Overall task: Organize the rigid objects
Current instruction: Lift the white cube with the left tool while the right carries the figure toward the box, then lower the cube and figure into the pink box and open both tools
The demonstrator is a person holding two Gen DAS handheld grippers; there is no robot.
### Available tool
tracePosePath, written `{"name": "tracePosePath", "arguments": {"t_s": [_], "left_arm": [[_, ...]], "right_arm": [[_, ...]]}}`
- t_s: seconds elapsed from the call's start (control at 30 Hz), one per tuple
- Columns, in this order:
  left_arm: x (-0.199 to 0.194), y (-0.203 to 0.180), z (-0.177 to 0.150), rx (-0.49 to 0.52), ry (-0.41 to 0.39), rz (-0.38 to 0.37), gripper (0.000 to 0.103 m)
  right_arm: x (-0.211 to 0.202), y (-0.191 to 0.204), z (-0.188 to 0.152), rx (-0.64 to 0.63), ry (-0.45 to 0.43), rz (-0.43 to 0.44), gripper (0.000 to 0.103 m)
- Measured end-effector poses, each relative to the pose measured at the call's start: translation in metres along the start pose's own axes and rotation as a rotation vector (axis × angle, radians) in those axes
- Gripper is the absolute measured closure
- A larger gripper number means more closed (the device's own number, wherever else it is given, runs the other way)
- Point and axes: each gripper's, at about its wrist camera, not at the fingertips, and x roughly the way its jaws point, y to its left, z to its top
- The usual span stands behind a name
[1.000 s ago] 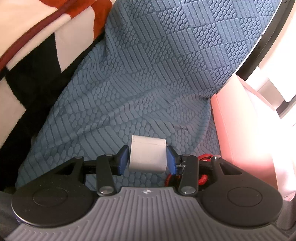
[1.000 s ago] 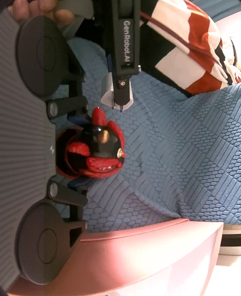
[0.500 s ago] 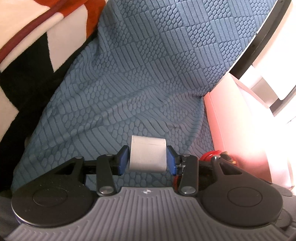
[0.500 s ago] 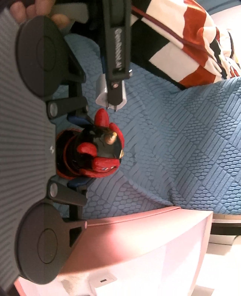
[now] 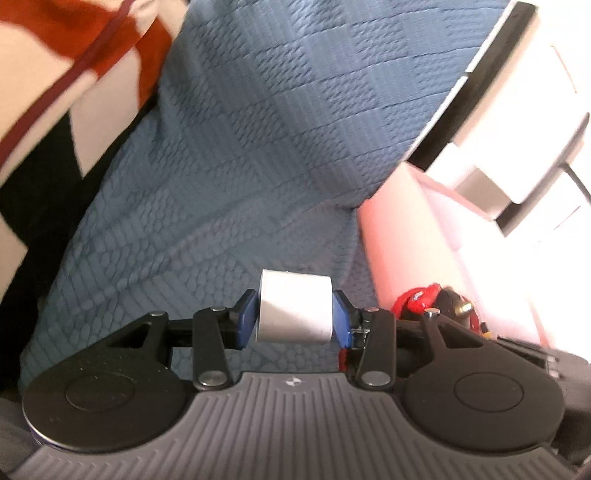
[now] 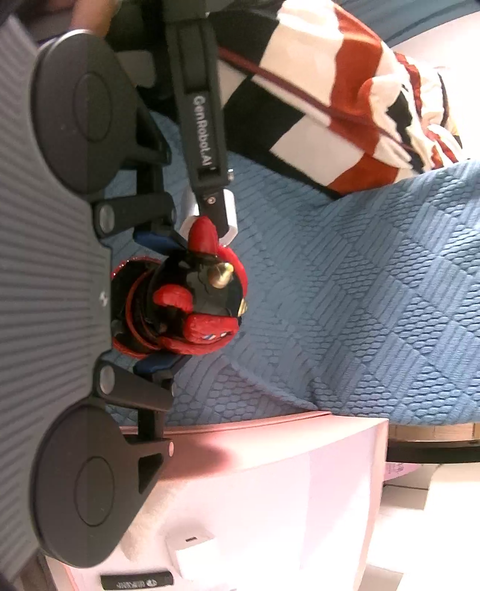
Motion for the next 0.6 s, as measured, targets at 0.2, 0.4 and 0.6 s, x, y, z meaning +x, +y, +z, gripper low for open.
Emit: {"name": "tracePosePath", "arguments": {"t_s": [0.2,0.4,0.6], "left_arm": [[-0.008,-0.002,0.0,-0.04,0.021,-0.021,0.054],[-0.017,-0.022,0.023,0.018,0.023,-0.026,0.054],[-0.018,-0.051,0.055,0.045,0.031,-0.06,0.054]], "right_arm": [[-0.021,-0.005,0.013,-0.033,-0.003,0.026,0.046],[-0.04,-0.017,0.03,-0.037,-0.035,0.023,0.046],[-0.062,-0.038,0.055,-0.019,-0.074,0.016,0.046]]}}
